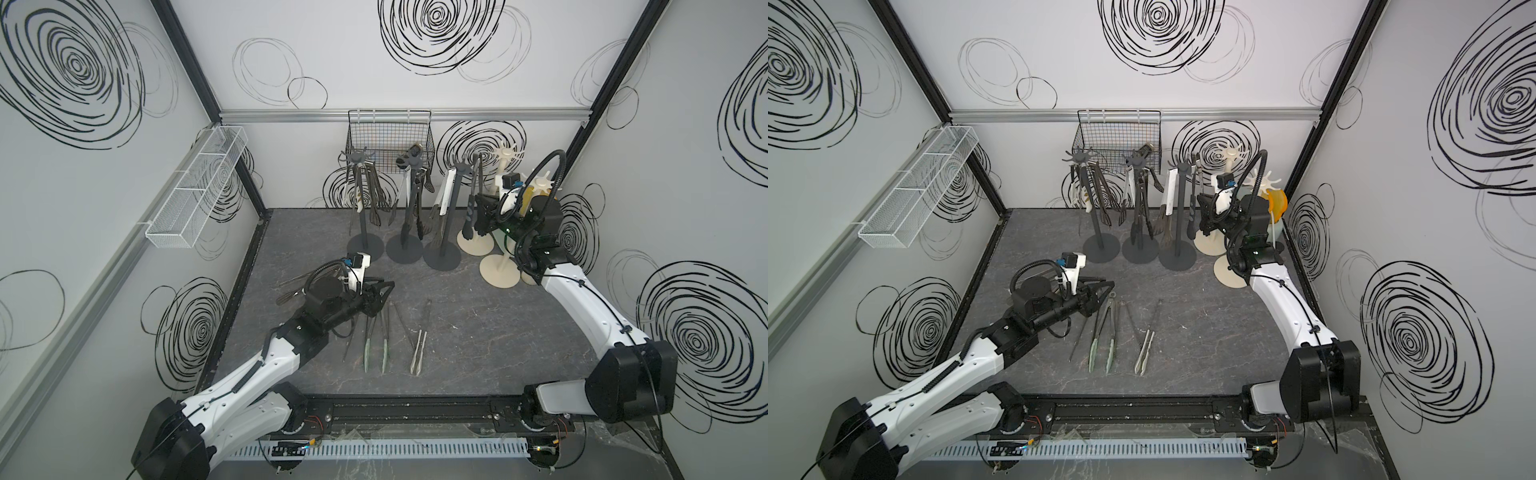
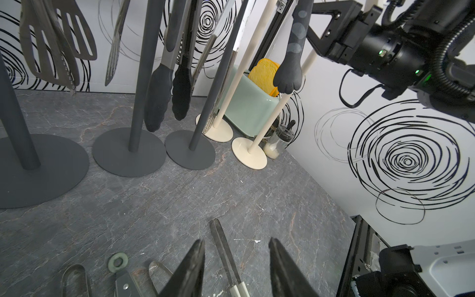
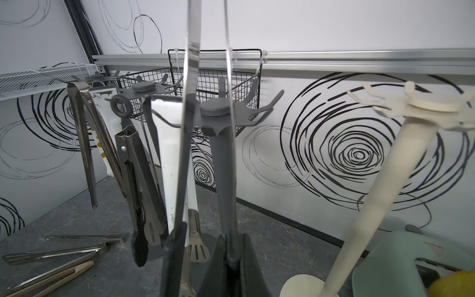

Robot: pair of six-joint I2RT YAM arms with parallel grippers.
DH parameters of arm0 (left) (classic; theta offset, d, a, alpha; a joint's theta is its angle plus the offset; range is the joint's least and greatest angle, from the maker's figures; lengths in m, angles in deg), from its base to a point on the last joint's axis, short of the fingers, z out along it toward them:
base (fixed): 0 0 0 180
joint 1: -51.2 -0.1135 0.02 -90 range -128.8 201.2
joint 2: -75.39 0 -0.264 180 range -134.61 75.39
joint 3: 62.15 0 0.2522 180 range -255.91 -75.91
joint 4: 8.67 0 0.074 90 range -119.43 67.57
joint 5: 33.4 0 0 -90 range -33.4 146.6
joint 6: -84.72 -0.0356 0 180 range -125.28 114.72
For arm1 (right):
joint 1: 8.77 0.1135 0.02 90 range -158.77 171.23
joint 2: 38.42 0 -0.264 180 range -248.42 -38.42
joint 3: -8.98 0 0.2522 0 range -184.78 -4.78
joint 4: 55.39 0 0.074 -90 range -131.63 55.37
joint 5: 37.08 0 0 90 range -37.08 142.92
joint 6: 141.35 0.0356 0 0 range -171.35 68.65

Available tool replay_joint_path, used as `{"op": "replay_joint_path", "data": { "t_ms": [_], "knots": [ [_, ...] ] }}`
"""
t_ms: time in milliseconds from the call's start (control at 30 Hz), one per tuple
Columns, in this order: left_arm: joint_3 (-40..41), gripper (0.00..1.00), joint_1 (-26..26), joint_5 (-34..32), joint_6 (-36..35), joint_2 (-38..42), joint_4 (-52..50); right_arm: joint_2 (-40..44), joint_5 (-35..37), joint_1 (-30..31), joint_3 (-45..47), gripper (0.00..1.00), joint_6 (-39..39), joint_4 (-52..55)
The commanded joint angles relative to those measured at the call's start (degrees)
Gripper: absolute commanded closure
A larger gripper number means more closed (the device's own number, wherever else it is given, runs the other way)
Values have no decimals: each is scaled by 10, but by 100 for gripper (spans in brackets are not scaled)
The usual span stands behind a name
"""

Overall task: Hang food tongs on kitchen utensil racks
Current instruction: Hang the food tongs on the rack.

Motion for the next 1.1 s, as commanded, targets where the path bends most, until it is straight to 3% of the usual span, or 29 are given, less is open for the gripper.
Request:
{"op": "replay_joint_path", "data": {
  "t_ms": [0,1067],
  "knots": [
    [0,55,-2,6,0,-4,35,-11,-15,-1,-25,100,-6,-24],
    [4,55,6,5,1,-18,49,-25,-14,8,90,100,11,-76]
  ]
}}
